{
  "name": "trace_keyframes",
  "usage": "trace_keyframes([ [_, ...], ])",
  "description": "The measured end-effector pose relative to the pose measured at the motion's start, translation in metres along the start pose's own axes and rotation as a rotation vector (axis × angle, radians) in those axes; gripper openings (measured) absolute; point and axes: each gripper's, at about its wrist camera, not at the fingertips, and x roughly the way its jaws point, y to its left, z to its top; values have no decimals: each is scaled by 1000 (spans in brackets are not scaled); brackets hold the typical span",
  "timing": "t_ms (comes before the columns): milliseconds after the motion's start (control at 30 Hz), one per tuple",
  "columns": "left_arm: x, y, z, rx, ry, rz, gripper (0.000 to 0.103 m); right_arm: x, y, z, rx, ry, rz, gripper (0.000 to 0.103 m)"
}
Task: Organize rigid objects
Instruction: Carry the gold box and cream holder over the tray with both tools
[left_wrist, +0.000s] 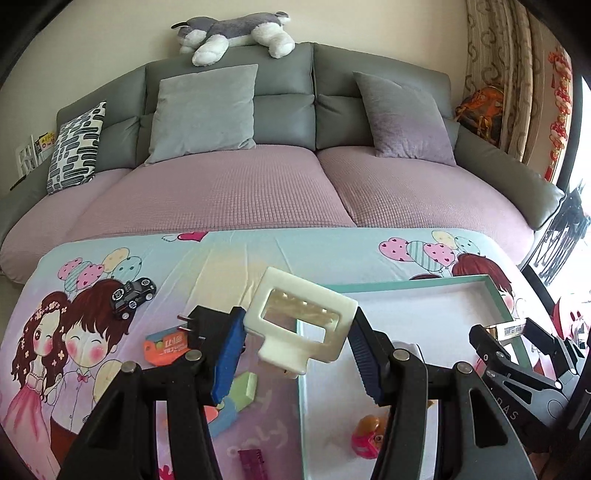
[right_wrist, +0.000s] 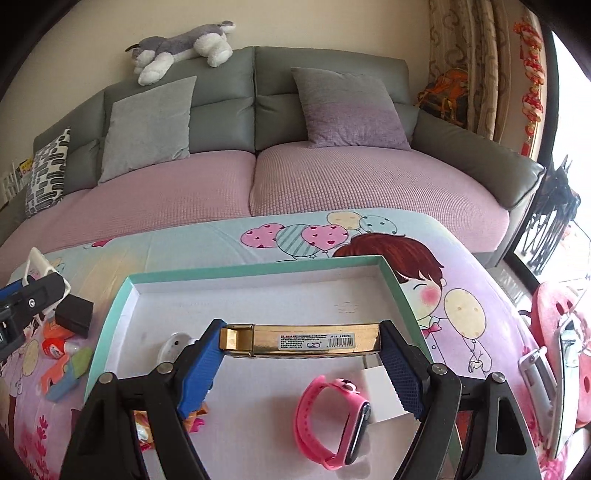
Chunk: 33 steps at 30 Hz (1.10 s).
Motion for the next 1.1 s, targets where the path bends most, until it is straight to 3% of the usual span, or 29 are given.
trace_keyframes([
  [267,29,-25,3,45,43,-2,58,10,-14,-1,30,38,-68,83],
  [1100,71,-43,-6,47,151,18,58,29,-22,-8,60,133,-56,84],
])
